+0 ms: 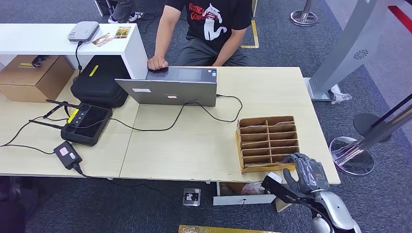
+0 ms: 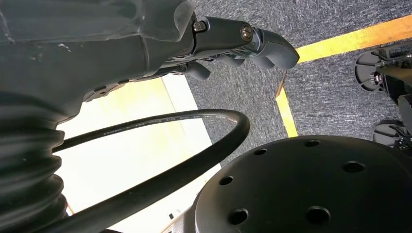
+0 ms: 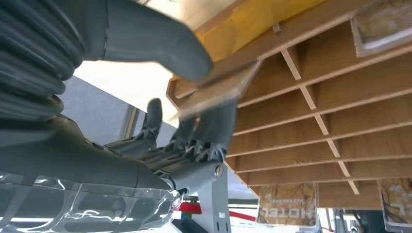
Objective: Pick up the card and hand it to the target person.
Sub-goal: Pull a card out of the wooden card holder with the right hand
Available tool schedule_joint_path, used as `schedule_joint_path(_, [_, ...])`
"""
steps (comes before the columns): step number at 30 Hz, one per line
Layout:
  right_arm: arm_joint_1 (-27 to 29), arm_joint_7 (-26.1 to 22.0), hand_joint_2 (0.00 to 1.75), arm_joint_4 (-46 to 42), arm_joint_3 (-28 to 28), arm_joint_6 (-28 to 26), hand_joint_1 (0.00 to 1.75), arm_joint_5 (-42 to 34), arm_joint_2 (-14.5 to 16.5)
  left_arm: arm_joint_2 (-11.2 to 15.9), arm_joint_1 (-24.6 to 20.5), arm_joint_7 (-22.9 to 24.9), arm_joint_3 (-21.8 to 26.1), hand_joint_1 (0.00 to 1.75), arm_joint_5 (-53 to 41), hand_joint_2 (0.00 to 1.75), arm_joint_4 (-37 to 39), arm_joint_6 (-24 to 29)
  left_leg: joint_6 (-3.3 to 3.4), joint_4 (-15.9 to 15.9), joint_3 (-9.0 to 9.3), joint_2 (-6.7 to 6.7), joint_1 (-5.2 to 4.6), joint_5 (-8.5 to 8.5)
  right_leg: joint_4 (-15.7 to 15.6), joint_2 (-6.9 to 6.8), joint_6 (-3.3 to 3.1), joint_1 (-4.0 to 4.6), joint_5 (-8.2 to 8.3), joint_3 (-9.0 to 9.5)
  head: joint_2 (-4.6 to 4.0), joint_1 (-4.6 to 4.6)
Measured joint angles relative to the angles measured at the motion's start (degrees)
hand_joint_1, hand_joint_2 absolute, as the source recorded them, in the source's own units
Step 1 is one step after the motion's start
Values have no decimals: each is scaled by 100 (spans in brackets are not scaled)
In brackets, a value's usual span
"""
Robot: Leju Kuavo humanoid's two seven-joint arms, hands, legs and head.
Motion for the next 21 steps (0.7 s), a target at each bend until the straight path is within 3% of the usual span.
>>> schedule_joint_path(5, [-48,-51,175,50,2,-73,153,8,27,-10,6,-10,-1,0,52,175,0,2,0,0,0,-1,0,0,0,-2,0,0,0,0,0,1])
schedule_joint_path(17, [-135,-115,175,152,57,-183,144,76,84,-48,30,-29,0,0,152,175,1,-1,0,0,0,-1,0,0,0,-2,0,0,0,0,0,1])
schedule_joint_path(21, [-111,-115,175,150,57,-283,151,65,84,-56,35,-29,1,0,149,175,4,-7,0,0,0,-2,0,0,0,-2,0,0,0,0,0,-1])
